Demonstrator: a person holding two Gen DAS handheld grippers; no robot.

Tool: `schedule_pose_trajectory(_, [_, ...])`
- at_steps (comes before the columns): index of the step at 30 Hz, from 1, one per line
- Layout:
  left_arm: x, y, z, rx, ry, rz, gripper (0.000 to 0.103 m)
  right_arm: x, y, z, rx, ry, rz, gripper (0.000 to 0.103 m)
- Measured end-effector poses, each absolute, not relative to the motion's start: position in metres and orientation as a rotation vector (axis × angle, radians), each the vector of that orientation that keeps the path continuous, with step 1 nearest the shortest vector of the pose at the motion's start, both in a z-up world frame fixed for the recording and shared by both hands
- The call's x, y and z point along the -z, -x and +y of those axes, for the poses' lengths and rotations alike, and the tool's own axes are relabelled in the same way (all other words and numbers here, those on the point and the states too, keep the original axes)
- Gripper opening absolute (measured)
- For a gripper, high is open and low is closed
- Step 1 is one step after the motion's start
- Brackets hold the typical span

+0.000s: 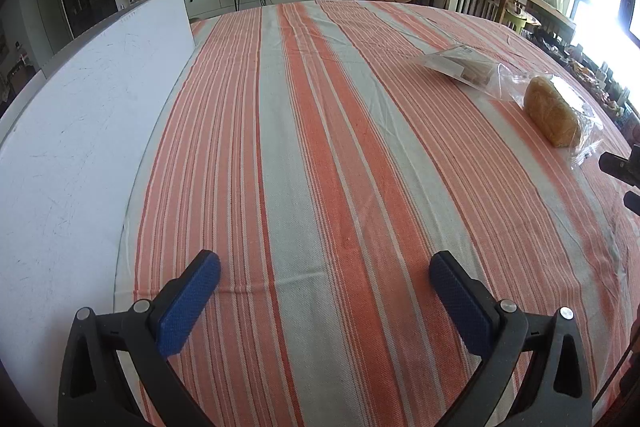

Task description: Organize snacks

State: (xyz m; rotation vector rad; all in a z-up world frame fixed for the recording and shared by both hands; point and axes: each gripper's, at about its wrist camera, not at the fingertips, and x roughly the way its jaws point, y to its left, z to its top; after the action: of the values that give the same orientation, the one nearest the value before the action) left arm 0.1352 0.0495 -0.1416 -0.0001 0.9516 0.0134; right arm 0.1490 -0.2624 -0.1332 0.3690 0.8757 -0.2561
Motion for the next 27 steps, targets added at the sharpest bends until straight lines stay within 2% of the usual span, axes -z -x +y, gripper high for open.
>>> schedule_pose_trajectory(5, [0.142, -0.135, 0.049, -0.013, 0.000, 0.952, 0.103, 0.129, -0.097, -0.251, 0.228, -0.302, 0.804, 0.082])
schedule_pose_trajectory(12, [0.142, -0.135, 0.050, -0.013, 0.000, 0.952, 0.103, 0.147, -0.113, -0.235, 0.215, -0.203, 0.920, 0.082])
schedule_pose_trajectory(27, [0.141, -0.136, 0.050, -0.013, 0.000, 0.952, 0.103, 0.152, -0.110, -0.232, 0.236, -0.161, 0.912, 0.085])
